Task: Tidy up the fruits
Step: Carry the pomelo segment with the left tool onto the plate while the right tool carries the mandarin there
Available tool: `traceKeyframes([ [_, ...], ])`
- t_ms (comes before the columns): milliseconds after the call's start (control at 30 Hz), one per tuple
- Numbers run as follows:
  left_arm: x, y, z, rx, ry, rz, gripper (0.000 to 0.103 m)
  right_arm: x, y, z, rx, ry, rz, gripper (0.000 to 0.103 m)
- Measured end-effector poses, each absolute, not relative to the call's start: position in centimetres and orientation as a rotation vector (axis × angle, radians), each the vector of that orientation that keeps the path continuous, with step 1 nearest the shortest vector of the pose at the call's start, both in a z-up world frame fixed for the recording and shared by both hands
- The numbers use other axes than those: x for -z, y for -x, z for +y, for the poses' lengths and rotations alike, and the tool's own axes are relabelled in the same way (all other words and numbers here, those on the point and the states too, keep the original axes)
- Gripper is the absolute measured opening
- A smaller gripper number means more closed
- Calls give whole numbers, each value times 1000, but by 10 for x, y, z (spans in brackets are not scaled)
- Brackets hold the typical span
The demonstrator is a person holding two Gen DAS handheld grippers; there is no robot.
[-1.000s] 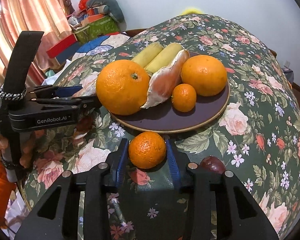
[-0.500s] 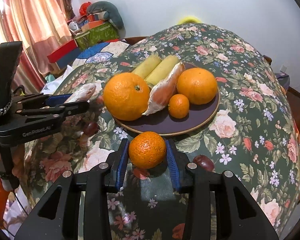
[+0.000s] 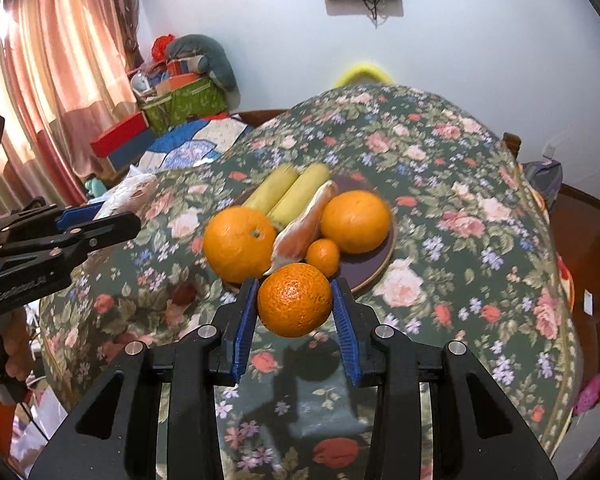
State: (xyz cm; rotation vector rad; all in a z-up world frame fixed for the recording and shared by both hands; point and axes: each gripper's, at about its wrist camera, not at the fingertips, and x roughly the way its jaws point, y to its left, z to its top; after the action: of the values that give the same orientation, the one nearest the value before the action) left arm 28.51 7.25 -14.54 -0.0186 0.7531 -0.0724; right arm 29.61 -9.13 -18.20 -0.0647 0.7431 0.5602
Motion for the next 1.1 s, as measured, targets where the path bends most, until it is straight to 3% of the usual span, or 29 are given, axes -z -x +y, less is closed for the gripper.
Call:
traceKeyframes([
  [67,142,-288,67,73,12,752,23,178,-298,-95,-550,63,733,34],
  [133,141,-292,63,100,23,755,22,176,-301,-98,-540,61,723,34],
  [1100,158,-363,16,27,-95,691,22,219,-363,-95,-536,37,808,34],
])
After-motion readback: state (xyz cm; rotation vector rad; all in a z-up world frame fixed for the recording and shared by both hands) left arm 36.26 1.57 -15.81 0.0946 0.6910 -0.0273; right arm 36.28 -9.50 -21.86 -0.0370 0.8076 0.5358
